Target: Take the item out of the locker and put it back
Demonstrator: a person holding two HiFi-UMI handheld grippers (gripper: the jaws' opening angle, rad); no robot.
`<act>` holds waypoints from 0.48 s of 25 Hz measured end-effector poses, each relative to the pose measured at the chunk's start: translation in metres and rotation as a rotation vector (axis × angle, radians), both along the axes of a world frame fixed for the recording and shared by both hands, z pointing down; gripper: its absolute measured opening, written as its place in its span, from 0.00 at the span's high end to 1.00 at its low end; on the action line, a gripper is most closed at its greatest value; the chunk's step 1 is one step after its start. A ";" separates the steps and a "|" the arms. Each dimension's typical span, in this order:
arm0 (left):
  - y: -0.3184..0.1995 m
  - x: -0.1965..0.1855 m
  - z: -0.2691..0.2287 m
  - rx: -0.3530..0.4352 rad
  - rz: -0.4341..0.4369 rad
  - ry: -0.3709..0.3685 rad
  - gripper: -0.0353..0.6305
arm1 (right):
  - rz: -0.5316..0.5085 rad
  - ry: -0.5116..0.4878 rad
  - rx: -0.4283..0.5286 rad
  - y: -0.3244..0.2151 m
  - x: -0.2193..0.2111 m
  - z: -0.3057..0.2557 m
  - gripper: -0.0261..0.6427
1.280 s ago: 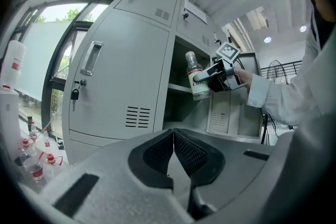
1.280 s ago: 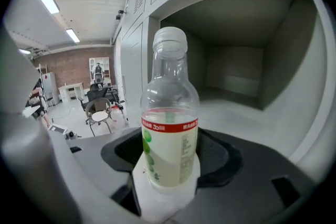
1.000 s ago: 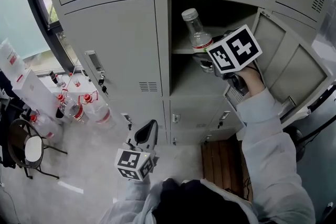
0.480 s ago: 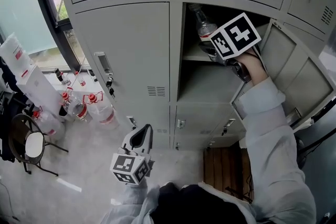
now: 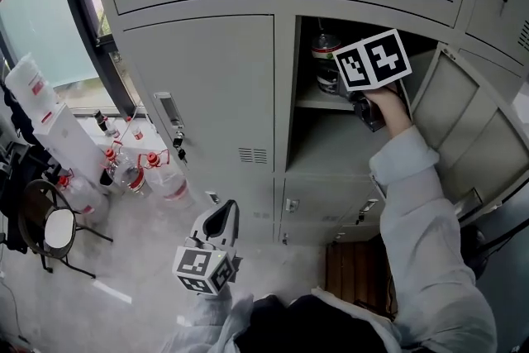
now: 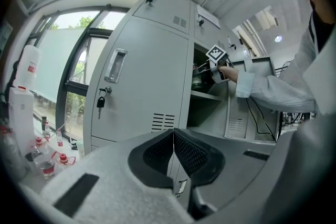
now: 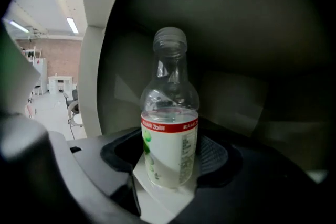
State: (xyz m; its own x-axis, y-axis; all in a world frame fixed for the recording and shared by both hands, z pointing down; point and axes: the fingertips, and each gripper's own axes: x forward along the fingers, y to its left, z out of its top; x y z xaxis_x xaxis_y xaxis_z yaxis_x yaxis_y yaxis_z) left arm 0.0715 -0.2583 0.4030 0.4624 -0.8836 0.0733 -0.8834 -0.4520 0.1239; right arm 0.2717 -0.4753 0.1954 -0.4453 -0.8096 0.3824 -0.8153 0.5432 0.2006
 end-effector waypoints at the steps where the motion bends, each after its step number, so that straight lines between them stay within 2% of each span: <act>1: -0.001 -0.001 0.000 0.000 -0.004 -0.002 0.94 | -0.006 -0.032 -0.007 -0.004 -0.001 0.001 0.51; 7: -0.010 -0.005 0.001 -0.006 -0.021 -0.004 0.94 | -0.026 -0.158 -0.043 -0.022 -0.006 0.012 0.51; 12: -0.017 -0.002 0.003 -0.010 -0.013 -0.016 0.94 | -0.032 -0.191 -0.074 -0.034 -0.010 0.021 0.51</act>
